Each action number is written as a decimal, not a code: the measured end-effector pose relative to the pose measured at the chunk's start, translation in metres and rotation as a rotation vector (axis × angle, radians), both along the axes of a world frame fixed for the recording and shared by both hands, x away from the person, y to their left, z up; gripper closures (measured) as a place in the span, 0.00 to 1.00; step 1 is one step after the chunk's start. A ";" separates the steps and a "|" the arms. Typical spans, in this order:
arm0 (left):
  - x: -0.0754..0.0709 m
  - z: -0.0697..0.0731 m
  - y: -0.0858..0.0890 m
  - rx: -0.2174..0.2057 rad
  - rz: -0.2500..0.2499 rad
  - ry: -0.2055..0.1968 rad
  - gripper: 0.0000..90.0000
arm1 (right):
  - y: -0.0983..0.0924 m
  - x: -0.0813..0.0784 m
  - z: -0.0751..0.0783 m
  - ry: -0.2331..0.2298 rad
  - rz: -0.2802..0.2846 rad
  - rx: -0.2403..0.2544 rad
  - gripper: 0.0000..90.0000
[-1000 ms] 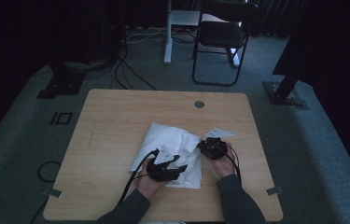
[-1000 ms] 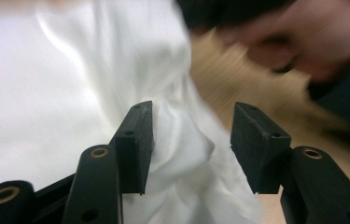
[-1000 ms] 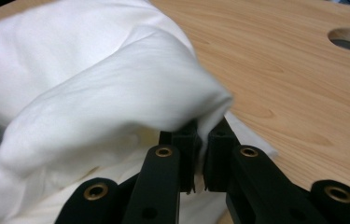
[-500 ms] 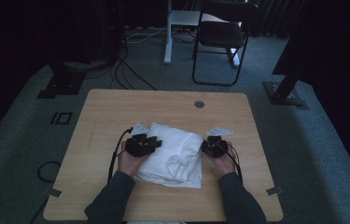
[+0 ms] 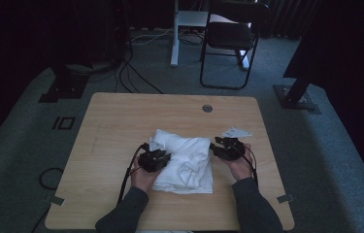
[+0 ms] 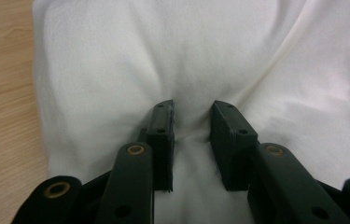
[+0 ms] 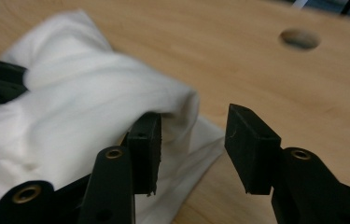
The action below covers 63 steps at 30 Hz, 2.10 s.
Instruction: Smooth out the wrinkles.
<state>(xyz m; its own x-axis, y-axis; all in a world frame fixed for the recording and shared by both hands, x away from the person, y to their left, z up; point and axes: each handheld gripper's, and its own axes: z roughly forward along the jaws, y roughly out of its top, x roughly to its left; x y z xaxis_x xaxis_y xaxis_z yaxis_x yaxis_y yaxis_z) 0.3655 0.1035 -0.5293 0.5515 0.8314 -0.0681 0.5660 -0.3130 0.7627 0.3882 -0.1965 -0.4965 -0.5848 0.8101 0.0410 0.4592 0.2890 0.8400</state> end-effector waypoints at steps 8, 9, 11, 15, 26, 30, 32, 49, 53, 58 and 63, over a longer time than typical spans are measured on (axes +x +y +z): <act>0.016 0.000 -0.010 0.016 0.058 -0.015 0.78 | -0.002 -0.026 0.031 -0.086 0.055 0.049 0.62; 0.021 0.000 -0.011 0.015 0.057 -0.011 0.78 | 0.000 -0.028 0.031 -0.087 0.069 0.058 0.63; 0.027 0.000 -0.012 0.014 0.056 -0.007 0.78 | 0.006 -0.031 0.031 -0.079 0.111 0.081 0.64; 0.034 0.001 -0.013 0.009 0.061 -0.002 0.78 | 0.026 -0.030 0.020 -0.049 0.183 0.039 0.58; 0.039 0.001 -0.015 0.028 0.070 -0.012 0.78 | 0.049 -0.010 -0.003 0.028 0.241 -0.048 0.85; 0.039 0.001 -0.015 0.022 0.070 -0.012 0.78 | 0.030 -0.028 0.003 -0.005 0.212 -0.033 0.96; 0.039 0.001 -0.014 0.019 0.070 -0.011 0.78 | 0.015 -0.039 0.005 -0.021 0.196 -0.017 0.96; 0.038 0.002 -0.013 0.002 0.061 -0.009 0.75 | -0.051 -0.072 -0.003 -0.009 0.086 0.058 0.62; 0.036 0.002 -0.012 -0.017 0.054 -0.020 0.73 | -0.034 -0.045 0.008 -0.028 0.068 0.092 0.60; 0.032 0.003 -0.009 -0.043 0.038 -0.042 0.63 | -0.001 0.014 0.007 0.037 0.006 0.090 0.58; 0.028 0.004 -0.006 -0.069 0.023 -0.057 0.58 | -0.006 0.036 -0.003 0.075 -0.064 0.074 0.99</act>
